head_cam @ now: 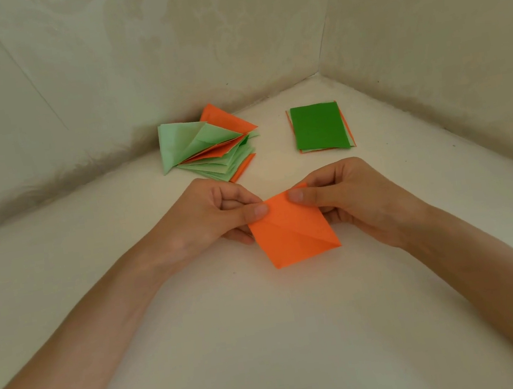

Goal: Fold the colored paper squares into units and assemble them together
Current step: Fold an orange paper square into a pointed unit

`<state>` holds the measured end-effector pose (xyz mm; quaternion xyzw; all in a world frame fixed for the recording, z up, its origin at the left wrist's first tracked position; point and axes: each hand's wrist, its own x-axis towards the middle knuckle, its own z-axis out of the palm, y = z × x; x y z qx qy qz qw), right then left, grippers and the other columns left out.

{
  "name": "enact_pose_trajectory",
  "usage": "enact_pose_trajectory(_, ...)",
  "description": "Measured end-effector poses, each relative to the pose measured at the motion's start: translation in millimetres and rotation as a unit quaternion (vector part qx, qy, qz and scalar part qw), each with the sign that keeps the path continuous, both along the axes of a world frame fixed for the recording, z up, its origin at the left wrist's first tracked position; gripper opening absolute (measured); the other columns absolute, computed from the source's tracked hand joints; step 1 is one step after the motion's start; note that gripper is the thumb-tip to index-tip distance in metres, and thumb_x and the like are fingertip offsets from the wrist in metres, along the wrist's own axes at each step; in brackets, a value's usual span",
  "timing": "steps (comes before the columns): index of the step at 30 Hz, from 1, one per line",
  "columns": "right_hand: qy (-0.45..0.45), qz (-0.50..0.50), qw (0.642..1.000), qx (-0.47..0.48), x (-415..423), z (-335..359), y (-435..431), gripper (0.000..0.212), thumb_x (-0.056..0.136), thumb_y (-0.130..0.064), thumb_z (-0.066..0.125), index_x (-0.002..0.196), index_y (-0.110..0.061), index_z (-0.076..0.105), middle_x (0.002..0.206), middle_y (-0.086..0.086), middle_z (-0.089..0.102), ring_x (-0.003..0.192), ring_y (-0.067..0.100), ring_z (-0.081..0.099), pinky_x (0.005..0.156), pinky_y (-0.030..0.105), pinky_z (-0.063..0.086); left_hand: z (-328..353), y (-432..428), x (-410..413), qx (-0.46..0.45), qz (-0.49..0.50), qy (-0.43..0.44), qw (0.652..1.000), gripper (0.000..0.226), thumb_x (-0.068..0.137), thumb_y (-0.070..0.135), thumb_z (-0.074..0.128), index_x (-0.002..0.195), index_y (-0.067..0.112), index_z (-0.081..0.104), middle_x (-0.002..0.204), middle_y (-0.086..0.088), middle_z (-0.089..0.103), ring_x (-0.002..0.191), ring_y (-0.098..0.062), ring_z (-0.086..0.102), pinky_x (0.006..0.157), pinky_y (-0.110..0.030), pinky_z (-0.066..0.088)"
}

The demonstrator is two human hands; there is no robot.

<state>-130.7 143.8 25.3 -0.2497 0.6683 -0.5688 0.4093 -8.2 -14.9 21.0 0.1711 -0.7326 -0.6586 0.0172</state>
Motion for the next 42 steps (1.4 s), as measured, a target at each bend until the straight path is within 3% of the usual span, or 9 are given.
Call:
enact_pose_trajectory(11,-0.017,-0.03,0.999,-0.011,-3.7,-1.3,0.7,0.009,0.078,-0.01,0.066,0.083,-0.004,0.071,0.073,0.007,0.071,0.061,0.013,0.064,0.058,0.022,0.055,2.9,-10.6,5.2,0.094,-0.082,0.043,0.991,0.037,0.075,0.0,0.054,0.11,0.009,0.061,0.101,-0.008,0.072,0.09,-0.018,0.067,0.073,-0.023,0.054)
enact_pose_trajectory(17,0.087,0.002,0.996,-0.005,1.7,-2.8,0.6,0.018,0.086,0.002,0.058,0.081,-0.009,0.072,0.079,0.014,0.069,0.068,0.02,0.06,0.063,0.025,0.054,2.3,-2.6,2.7,0.028,-0.024,0.029,0.999,0.018,0.077,0.01,0.063,0.094,0.006,0.067,0.082,-0.005,0.074,0.077,-0.014,0.072,0.061,-0.018,0.055)
enact_pose_trajectory(20,0.075,0.01,0.997,-0.019,2.3,-2.9,-1.1,0.02,0.087,-0.017,0.06,0.087,0.001,0.07,0.08,0.017,0.068,0.07,0.02,0.061,0.067,0.03,0.053,0.0,-1.2,1.1,0.016,0.007,0.031,0.999,0.009,0.084,0.001,0.061,0.09,0.003,0.068,0.075,-0.006,0.073,0.069,-0.013,0.071,0.057,-0.018,0.055)
enact_pose_trajectory(23,0.029,0.005,0.999,-0.031,1.3,-3.1,-1.1,0.06,0.077,-0.042,0.058,0.098,0.014,0.061,0.09,0.029,0.065,0.076,0.026,0.06,0.073,0.036,0.049,-1.2,-0.3,-0.5,0.012,0.037,0.042,0.998,0.009,0.085,-0.002,0.06,0.086,0.004,0.067,0.068,-0.002,0.072,0.063,-0.01,0.07,0.055,-0.017,0.054)
enact_pose_trajectory(26,0.129,-0.024,0.991,-0.018,2.9,-5.6,-3.8,0.022,0.084,-0.023,0.064,0.086,0.0,0.066,0.073,0.01,0.064,0.063,0.013,0.056,0.063,0.026,0.047,-4.1,1.5,-2.5,-0.006,0.058,0.043,0.997,0.012,0.086,-0.002,0.061,0.082,0.008,0.067,0.064,-0.001,0.071,0.06,-0.009,0.069,0.053,-0.017,0.053)
enact_pose_trajectory(31,0.426,-0.004,0.899,0.106,-2.6,-15.9,-4.2,0.01,0.089,-0.024,0.06,0.079,-0.023,0.062,0.085,-0.004,0.057,0.087,0.011,0.044,0.075,0.025,0.033,-21.9,7.7,-1.0,-0.312,0.083,0.063,0.944,0.008,0.083,0.021,0.07,0.076,0.023,0.068,0.062,0.005,0.063,0.057,-0.004,0.056,0.058,-0.018,0.044)
enact_pose_trajectory(34,0.483,0.007,0.866,0.127,-5.2,-21.8,-4.7,0.01,0.091,-0.025,0.057,0.09,-0.017,0.064,0.093,0.004,0.052,0.097,0.021,0.038,0.086,0.028,0.031,-24.8,11.0,0.1,-0.443,0.087,0.045,0.891,0.006,0.082,0.036,0.067,0.081,0.03,0.065,0.072,0.011,0.057,0.068,-0.005,0.048,0.06,-0.024,0.039)
enact_pose_trajectory(37,0.55,-0.022,0.825,0.126,-9.7,-30.6,-8.7,0.016,0.087,-0.029,0.062,0.089,-0.013,0.062,0.091,0.002,0.046,0.097,0.024,0.039,0.087,0.034,0.033,-29.2,5.3,-1.9,-0.473,0.048,0.095,0.875,0.01,0.084,0.03,0.066,0.09,0.023,0.064,0.089,0.01,0.051,0.078,-0.004,0.042,0.066,-0.025,0.04)
enact_pose_trajectory(42,0.56,-0.017,0.824,0.087,-13.5,-23.2,-3.2,0.016,0.086,-0.016,0.062,0.101,-0.012,0.063,0.099,0.0,0.05,0.101,0.027,0.045,0.087,0.029,0.032,-28.1,0.5,1.0,-0.503,-0.069,0.168,0.845,0.021,0.088,0.02,0.052,0.096,0.012,0.071,0.092,0.002,0.059,0.083,-0.006,0.052,0.07,-0.025,0.047)
